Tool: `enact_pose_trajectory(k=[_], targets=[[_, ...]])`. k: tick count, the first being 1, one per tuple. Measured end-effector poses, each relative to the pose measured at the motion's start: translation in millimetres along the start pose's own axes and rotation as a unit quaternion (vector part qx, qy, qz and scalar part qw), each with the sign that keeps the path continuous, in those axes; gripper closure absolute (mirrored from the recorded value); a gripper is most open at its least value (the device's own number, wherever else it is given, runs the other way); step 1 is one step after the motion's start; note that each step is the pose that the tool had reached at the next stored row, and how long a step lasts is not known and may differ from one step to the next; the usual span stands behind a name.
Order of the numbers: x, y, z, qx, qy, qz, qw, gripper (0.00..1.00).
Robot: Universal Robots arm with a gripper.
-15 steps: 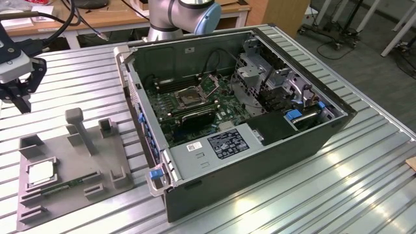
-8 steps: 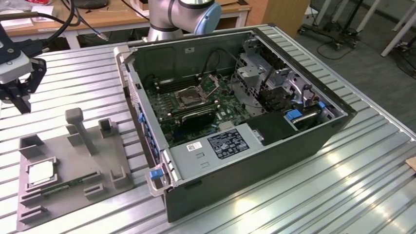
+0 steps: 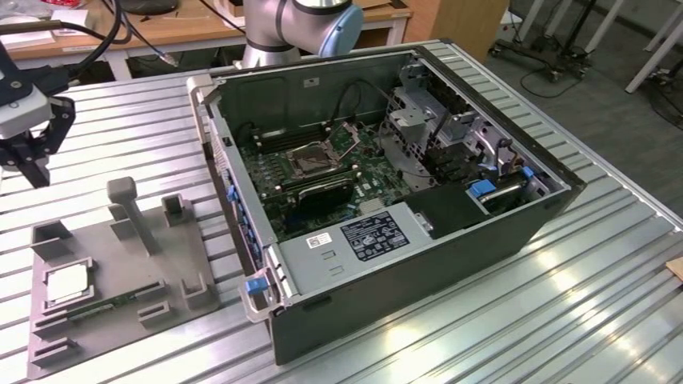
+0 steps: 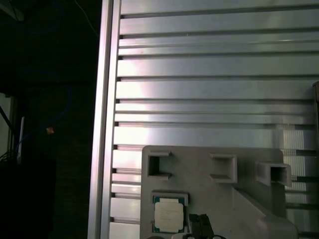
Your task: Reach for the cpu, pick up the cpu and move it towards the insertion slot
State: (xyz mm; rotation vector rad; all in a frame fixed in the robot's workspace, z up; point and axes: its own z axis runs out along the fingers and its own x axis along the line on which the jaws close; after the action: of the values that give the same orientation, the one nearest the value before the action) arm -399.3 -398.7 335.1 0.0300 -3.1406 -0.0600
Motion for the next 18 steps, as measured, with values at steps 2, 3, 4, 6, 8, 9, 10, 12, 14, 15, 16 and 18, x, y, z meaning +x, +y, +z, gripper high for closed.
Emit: enact_pose_trajectory(k=[2,3,4,6,8,9,10,12,14,15,16,18], targets=[[0.2,-0.5,0.1,0.0,-0.0001,0.0,1.0,0.89],[0.3,-0.8,0.0,0.0,0.0,0.0,1.0,0.89],[0.5,-1.0,0.0,0.0,0.0,0.0,1.0,0.89],[0.7,-1.5,0.0,0.0,0.0,0.0,1.0,0.89],[1.0,-1.9,-0.1,0.0,0.0,0.0,1.0,0.89],[1.1,-2.0,0.0,0.0,-0.0001,0.0,1.0,0.89],[1.3,-2.1,0.0,0.0,0.0,0.0,1.0,0.89],[2.1,-2.2,0.0,0.0,0.0,0.0,1.0,0.89],[3.2,-2.1,0.1,0.0,0.0,0.0,1.0,0.89],[3.8,-2.1,0.2,0.0,-0.0001,0.0,1.0,0.89],[4.4,-2.1,0.3,0.0,-0.0001,0.0,1.0,0.89],[5.2,-2.1,0.2,0.0,0.0,0.0,1.0,0.89]])
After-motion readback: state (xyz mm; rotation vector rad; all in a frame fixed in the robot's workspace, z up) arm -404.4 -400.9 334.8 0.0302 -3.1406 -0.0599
